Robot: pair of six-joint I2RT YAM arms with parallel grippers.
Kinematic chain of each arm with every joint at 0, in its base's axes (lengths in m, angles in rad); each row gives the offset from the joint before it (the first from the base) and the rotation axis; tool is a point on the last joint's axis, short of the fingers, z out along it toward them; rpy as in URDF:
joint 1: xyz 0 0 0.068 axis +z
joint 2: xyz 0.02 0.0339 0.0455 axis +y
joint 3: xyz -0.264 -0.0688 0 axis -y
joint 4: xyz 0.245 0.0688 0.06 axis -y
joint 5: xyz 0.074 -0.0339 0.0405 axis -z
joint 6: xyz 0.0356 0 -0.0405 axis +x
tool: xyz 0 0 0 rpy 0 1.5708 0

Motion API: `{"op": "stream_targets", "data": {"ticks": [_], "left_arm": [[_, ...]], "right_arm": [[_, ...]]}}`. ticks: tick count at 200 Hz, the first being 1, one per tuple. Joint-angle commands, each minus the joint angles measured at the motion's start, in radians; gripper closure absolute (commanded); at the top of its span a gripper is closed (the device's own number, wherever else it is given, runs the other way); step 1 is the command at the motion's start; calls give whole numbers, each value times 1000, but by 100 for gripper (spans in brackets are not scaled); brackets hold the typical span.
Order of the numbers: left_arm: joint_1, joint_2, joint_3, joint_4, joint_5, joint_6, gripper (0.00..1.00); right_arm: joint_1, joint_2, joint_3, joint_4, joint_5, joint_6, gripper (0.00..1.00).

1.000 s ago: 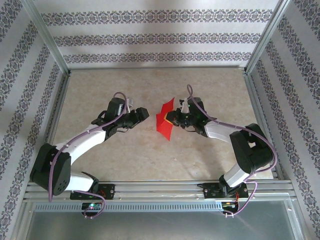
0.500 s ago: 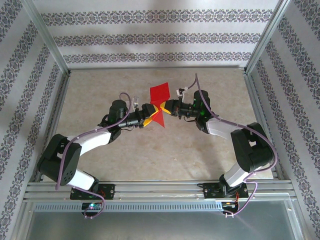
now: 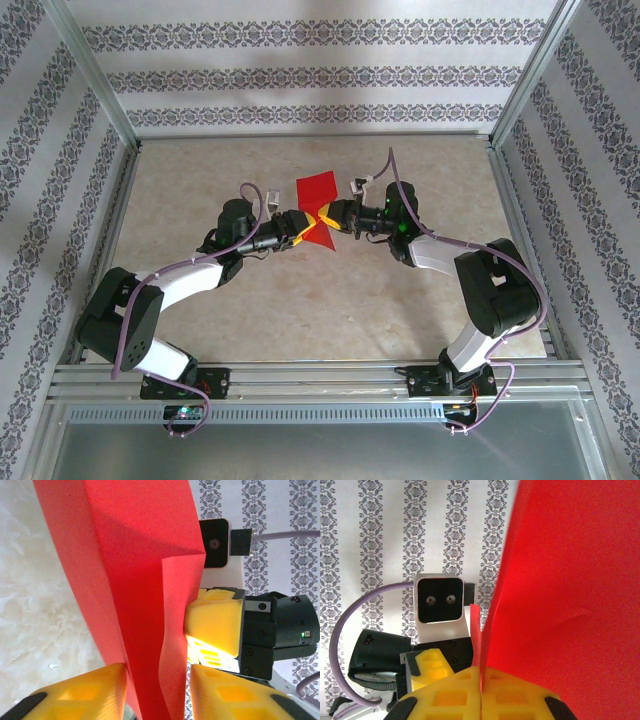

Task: Fold a paper plane with a square sheet of paper (pick it up from the middle)
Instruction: Turn over the paper at the center of the table.

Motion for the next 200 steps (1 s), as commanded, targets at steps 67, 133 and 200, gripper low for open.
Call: {"op": "stream_targets", "data": {"ticks": [67,133,200], "left_arm": [[4,17,57,-124,-19,104,94],[16,-48,314,-1012,-330,599,95],[-50,118,750,-1689,-998,908,96]], "right_arm": [[-99,-39,-83,-108,49,-108,66],[-200,-252,-46,-666,288,-487,38],[-200,-392,34,-977,598,-699,27]]}}
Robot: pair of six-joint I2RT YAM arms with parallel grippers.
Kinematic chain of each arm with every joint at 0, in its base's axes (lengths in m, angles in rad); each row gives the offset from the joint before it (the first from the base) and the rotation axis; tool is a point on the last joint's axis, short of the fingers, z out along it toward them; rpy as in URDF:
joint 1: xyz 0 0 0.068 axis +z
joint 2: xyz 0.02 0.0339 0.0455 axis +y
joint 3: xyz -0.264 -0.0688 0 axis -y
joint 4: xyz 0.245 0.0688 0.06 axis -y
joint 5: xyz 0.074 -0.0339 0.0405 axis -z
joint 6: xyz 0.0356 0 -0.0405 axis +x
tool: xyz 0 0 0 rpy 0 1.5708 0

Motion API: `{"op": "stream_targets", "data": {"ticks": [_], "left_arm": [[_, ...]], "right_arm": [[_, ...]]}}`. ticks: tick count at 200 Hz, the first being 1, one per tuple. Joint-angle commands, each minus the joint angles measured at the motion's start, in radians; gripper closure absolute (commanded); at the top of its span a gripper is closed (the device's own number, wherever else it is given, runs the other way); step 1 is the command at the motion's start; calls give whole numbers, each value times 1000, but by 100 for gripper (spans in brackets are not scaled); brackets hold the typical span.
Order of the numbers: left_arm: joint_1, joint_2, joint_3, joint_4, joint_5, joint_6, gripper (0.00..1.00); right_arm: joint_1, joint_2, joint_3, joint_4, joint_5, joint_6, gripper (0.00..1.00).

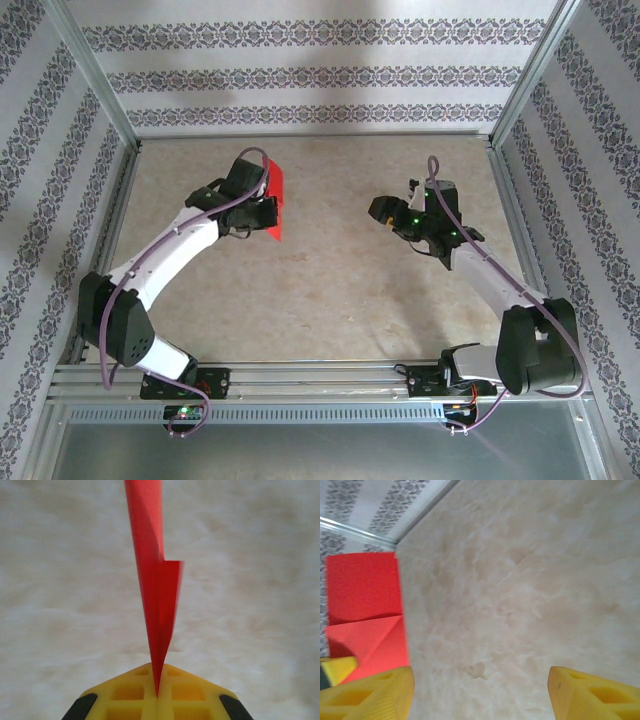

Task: Fold a paper plane with a square sheet of paper (pick it up from the middle)
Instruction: Turn over the paper at the center of the table.

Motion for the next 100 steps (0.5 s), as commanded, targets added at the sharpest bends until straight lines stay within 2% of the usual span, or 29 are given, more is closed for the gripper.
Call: {"op": "stream_targets", "data": {"ticks": [1,15,30,80,100], "left_arm": [[-43,83,113,-353,-342,162,96],[-74,146,172,-413,-452,159,96],[-106,204,197,-432,-513,133,95],[-219,433,256,-440,-586,-32,94],[-261,528,300,-440,-553,-72,90]], "right_arm": [[-3,-28,29,-141,143,-110,26],[-4,-36,28,-145,158,-115,23],[-2,-46,19,-145,172,-118,21],[-3,-79,-21,-143,210,-105,19],[-3,-90,-36,-142,218,-95,20]]}}
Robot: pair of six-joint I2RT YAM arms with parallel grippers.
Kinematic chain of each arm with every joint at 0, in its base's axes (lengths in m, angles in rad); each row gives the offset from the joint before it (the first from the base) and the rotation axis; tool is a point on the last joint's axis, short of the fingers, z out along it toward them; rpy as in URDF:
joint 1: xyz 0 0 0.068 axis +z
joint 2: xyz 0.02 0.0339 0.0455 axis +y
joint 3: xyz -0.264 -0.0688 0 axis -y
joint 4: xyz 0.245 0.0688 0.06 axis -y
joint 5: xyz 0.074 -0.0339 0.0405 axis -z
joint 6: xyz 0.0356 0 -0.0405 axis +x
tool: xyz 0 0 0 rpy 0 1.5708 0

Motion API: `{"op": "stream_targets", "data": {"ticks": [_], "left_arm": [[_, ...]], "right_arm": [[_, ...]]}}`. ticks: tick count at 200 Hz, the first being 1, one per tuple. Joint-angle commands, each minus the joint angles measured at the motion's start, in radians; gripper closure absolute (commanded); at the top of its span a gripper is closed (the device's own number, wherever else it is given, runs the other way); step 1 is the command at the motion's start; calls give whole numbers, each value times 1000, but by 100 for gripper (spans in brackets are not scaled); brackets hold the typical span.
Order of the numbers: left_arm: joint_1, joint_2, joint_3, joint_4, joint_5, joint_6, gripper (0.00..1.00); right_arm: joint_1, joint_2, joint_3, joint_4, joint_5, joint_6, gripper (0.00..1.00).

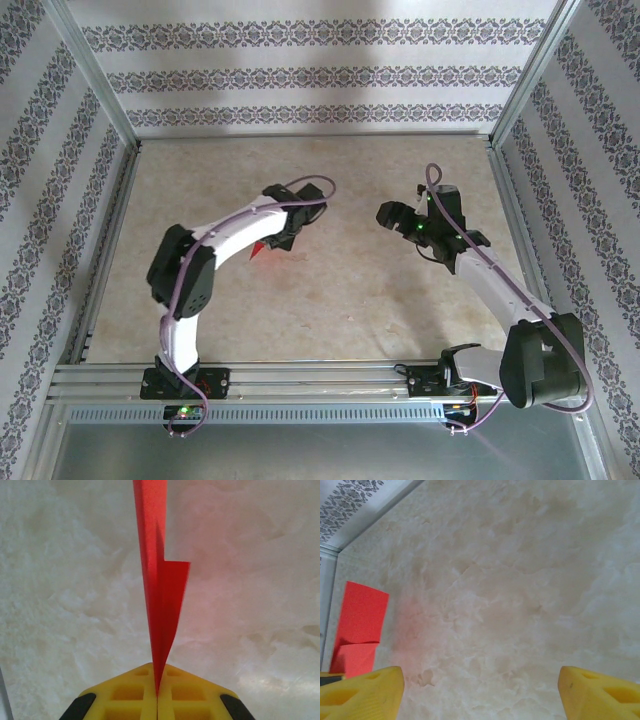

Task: Fold a paper plane with a square sheet of paper (pick it up from the middle)
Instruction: Turn over the paper at the center of the table.

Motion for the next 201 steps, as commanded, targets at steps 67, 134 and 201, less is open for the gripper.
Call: {"op": "stream_targets", "data": {"ticks": [67,134,201], "left_arm": [[-37,-32,-70,313,462,-118,57],[253,-506,-489,620,610,-274,32],[530,-794,-785,696,678,-341,17]], "right_arm": [[-5,-16,-66,4,24,30,19],[241,191,69,36,10,28,15],[534,542,346,99,-29,134,17]]}}
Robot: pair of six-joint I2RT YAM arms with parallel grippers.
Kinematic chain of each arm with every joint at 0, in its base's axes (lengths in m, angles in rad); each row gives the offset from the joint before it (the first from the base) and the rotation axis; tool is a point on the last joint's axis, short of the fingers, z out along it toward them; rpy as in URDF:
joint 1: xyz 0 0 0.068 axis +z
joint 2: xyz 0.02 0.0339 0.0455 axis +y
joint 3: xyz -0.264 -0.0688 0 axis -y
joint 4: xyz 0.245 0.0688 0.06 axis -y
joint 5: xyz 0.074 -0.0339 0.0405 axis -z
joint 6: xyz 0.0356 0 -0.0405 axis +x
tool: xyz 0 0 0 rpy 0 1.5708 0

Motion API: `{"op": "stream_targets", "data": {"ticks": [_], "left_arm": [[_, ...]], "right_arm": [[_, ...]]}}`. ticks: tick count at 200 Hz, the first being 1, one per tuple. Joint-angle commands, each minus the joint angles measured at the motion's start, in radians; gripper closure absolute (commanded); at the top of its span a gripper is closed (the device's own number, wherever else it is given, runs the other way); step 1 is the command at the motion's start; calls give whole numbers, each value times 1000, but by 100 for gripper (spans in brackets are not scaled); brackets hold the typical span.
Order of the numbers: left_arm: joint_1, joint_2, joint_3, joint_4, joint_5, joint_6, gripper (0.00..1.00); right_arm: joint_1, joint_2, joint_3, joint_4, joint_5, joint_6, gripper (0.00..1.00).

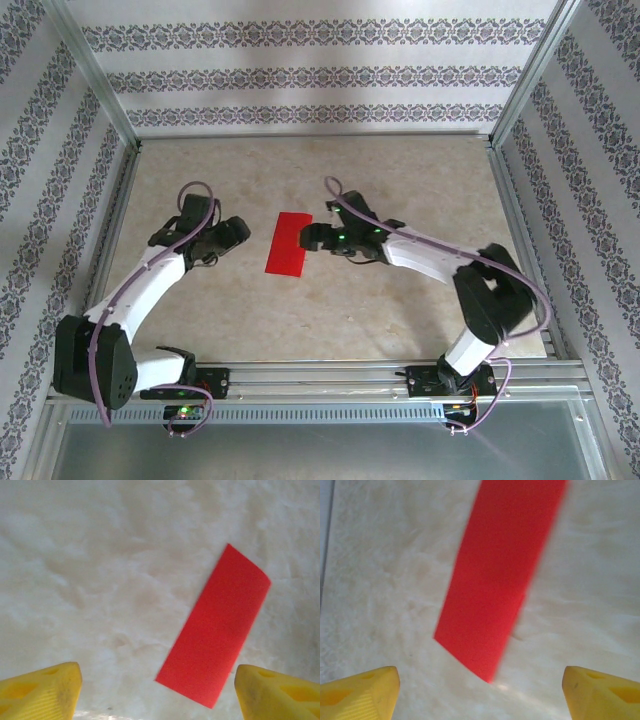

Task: Fold a paper plane with a square sheet of paper (pick it up from the middle)
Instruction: Turn over the paper at the center of the table, then move the paper to the center of the table.

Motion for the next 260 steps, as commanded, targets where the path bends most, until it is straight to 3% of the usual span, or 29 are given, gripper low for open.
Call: {"op": "stream_targets", "data": {"ticks": [1,47,112,140,169,198,220,260], "left_arm": [[53,-58,-51,67,52,-37,16],[105,-101,-115,91,83,-38,0],[110,-63,-114,134,147,-24,0],[110,-20,-98,147,236,11,0],[104,33,-92,167,360,38,0],[58,68,-97,191,410,26,0],[12,72,-108,220,427,-14,0],[-106,49,-171,322,393,-140,0]], "right_arm": [[58,101,94,36,-33,62,17],[96,269,216,27,-56,108,19],[88,354,235,-82,-104,36,21],[59,326,171,-175,-127,-90,22],[11,255,85,-308,-137,-329,23],[-18,187,63,-372,-185,-468,24],[-31,99,84,-343,-191,-399,24],[-61,-41,-27,-114,-78,-68,25]]}}
